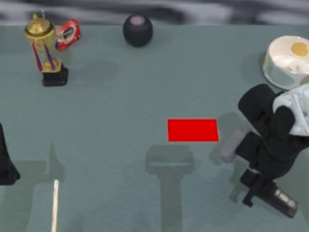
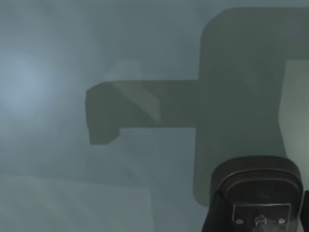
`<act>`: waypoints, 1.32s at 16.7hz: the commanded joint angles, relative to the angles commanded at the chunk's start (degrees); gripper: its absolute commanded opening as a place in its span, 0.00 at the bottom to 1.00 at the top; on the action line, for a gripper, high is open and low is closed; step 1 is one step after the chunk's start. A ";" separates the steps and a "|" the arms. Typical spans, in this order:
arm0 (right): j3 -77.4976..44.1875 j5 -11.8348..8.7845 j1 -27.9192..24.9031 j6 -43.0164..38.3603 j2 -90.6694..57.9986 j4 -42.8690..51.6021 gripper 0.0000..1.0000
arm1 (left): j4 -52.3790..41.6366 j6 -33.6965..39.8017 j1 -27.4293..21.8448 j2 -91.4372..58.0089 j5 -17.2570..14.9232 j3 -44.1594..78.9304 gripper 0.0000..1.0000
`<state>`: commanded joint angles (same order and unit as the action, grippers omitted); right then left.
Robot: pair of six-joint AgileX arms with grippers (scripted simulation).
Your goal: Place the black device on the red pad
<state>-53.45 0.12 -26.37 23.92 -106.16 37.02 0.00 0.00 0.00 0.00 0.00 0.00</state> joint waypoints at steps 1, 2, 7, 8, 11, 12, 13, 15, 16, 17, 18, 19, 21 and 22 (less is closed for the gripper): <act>-0.16 0.00 -0.02 0.02 0.06 0.16 0.00 | 0.00 0.00 0.00 0.00 0.00 0.00 1.00; -0.81 -0.01 -0.07 0.05 0.37 0.90 0.00 | 0.00 0.00 0.00 0.00 0.00 0.00 1.00; -7.39 -0.05 -0.20 0.11 5.30 13.33 0.00 | 0.00 0.00 0.00 0.00 0.00 0.00 1.00; -8.86 -0.05 -0.32 0.21 6.49 16.47 0.00 | 0.00 0.00 0.00 0.00 0.00 0.00 1.00; -12.21 -0.04 -0.47 0.33 9.74 22.40 0.00 | 0.00 0.00 0.00 0.00 0.00 0.00 1.00; -12.69 -0.03 -0.45 0.30 10.36 23.15 0.00 | 0.00 0.00 0.00 0.00 0.00 0.00 1.00; -12.80 -0.03 -0.44 0.30 10.51 23.31 0.00 | 0.00 0.00 0.00 0.00 0.00 0.00 1.00; -12.80 -0.03 -0.44 0.30 10.51 23.31 0.00 | 0.00 0.00 0.00 0.00 0.00 0.00 1.00; -12.65 -0.05 -0.27 0.22 10.29 23.17 0.00 | 0.00 0.00 0.00 0.00 0.00 0.00 1.00; -12.65 -0.05 -0.27 0.22 10.29 23.17 0.00 | 0.00 0.00 0.00 0.00 0.00 0.00 1.00; -13.04 -0.05 -0.32 -0.34 10.04 23.31 0.00 | 0.00 0.00 0.00 0.00 0.00 0.00 1.00; -13.86 -0.04 -0.41 -1.48 9.51 23.62 0.00 | 0.00 0.00 0.00 0.00 0.00 0.00 1.00; -16.63 -0.03 -0.64 -5.57 7.65 24.71 0.00 | 0.00 0.00 0.00 0.00 0.00 0.00 1.00; -18.48 -0.02 -0.75 -8.51 6.38 25.47 0.00 | 0.00 0.00 0.00 0.00 0.00 0.00 1.00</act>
<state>-71.93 0.09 -27.12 15.41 -99.78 62.48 0.00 0.00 0.00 0.00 0.00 0.00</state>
